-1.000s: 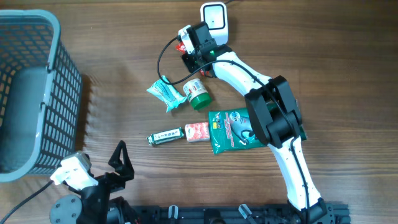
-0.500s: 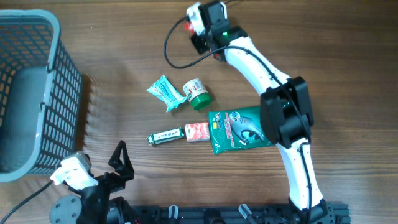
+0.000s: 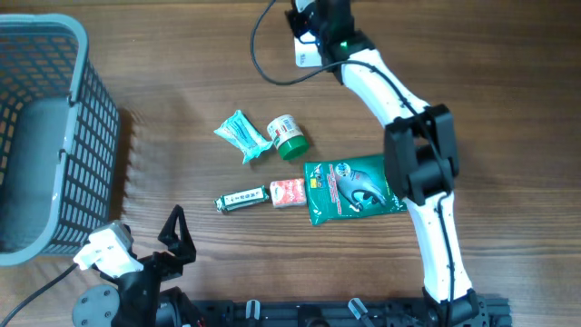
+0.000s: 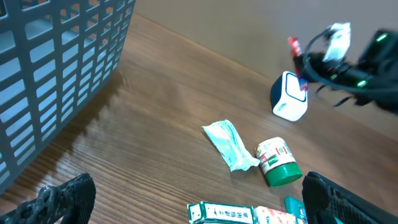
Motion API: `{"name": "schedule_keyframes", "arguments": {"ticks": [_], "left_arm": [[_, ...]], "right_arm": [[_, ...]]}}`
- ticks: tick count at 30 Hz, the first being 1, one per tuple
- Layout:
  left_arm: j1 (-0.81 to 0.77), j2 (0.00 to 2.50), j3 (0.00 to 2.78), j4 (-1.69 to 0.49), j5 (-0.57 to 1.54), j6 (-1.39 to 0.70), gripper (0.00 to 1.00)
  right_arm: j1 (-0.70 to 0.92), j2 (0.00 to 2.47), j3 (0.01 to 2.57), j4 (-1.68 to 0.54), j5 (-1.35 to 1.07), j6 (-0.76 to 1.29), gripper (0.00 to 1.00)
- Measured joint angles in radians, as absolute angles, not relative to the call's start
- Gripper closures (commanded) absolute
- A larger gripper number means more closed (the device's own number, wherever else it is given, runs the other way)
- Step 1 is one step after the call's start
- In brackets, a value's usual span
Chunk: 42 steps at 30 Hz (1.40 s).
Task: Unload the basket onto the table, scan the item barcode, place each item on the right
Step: 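Carry the stick right and drop it at the table's right edge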
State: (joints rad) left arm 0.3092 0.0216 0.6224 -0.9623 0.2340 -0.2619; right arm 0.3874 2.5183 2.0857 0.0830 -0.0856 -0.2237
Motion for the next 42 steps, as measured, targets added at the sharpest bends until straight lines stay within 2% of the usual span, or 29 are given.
{"name": "schedule_keyframes", "arguments": {"ticks": [7, 13, 16, 21, 27, 32, 33, 34, 36, 37, 42], "left_arm": [[0.309, 0.021, 0.622, -0.962, 0.234, -0.262, 0.00], [0.309, 0.021, 0.622, -0.961, 0.234, -0.262, 0.00], [0.309, 0.022, 0.622, -0.962, 0.234, -0.262, 0.00], [0.309, 0.022, 0.622, -0.962, 0.234, -0.262, 0.00], [0.309, 0.022, 0.622, -0.962, 0.234, -0.262, 0.00], [0.309, 0.022, 0.622, -0.962, 0.234, -0.262, 0.00], [0.309, 0.022, 0.622, -0.962, 0.234, -0.262, 0.00], [0.309, 0.022, 0.622, -0.962, 0.234, -0.262, 0.00], [0.309, 0.022, 0.622, -0.962, 0.234, -0.262, 0.00], [0.309, 0.022, 0.622, -0.962, 0.234, -0.262, 0.00], [0.309, 0.022, 0.622, -0.962, 0.234, -0.262, 0.00]], "right_arm": [[0.382, 2.590, 2.088, 0.146, -0.084, -0.156, 0.96], [0.342, 2.500, 2.104, -0.128, -0.067, -0.090, 0.96], [0.254, 2.324, 2.110, -0.364, 0.013, -0.054, 0.96], [0.057, 2.151, 2.131, -0.572, 0.298, -0.044, 0.96], [-0.281, 2.206, 2.030, -0.661, 0.428, 0.001, 0.96], [-0.490, 2.284, 1.916, -0.710, 0.411, 0.057, 0.96], [-0.514, 2.287, 1.901, -0.715, 0.405, 0.065, 0.92], [-0.541, 2.288, 1.880, -0.716, 0.393, 0.081, 0.46], [-0.578, 2.288, 1.855, -0.719, 0.384, 0.117, 0.25], [-0.587, 2.288, 1.852, -0.725, 0.380, 0.132, 0.00], [-0.569, 2.280, 1.862, -0.740, 0.302, 0.161, 0.00]]}}
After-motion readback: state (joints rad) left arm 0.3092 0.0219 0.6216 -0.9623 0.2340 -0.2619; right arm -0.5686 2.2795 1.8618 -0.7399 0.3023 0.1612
